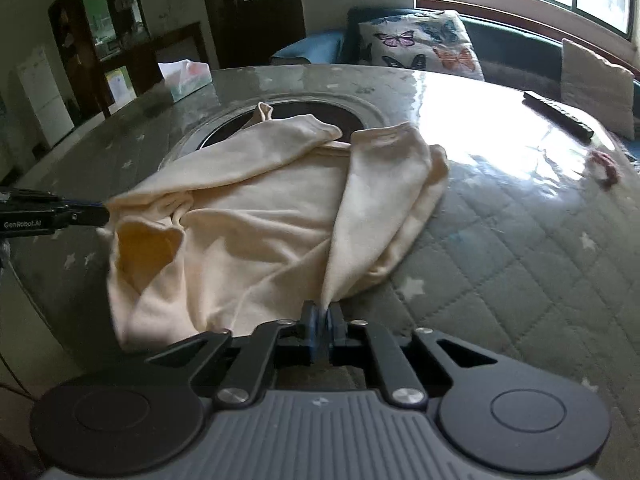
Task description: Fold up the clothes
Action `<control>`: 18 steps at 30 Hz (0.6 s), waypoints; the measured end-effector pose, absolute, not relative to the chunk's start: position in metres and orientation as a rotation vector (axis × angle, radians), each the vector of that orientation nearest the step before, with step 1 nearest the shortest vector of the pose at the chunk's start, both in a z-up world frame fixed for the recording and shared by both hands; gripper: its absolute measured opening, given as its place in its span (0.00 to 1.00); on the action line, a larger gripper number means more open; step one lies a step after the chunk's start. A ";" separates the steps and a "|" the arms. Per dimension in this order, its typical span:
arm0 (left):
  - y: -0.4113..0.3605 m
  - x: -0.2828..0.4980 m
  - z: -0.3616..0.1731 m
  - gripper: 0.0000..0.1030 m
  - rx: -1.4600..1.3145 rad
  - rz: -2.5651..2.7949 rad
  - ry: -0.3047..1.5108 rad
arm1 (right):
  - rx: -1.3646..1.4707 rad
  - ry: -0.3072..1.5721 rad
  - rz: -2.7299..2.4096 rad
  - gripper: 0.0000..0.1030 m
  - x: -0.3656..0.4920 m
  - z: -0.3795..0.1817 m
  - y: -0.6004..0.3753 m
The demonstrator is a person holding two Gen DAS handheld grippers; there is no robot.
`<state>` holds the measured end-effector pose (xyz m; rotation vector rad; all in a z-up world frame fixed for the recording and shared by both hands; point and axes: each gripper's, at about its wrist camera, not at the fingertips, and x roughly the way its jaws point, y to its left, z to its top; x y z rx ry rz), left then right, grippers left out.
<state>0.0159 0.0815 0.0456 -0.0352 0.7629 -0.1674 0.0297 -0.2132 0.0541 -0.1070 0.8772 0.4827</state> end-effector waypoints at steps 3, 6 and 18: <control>0.078 0.019 0.055 0.43 -0.008 -0.167 0.721 | -0.112 0.839 0.476 0.11 0.034 0.065 -0.214; 0.070 0.032 0.061 0.50 0.028 -0.177 0.687 | -0.130 0.794 0.473 0.23 0.053 0.073 -0.206; 0.012 0.126 0.039 0.50 0.150 -0.272 0.728 | -0.194 0.780 0.437 0.34 0.153 0.046 -0.168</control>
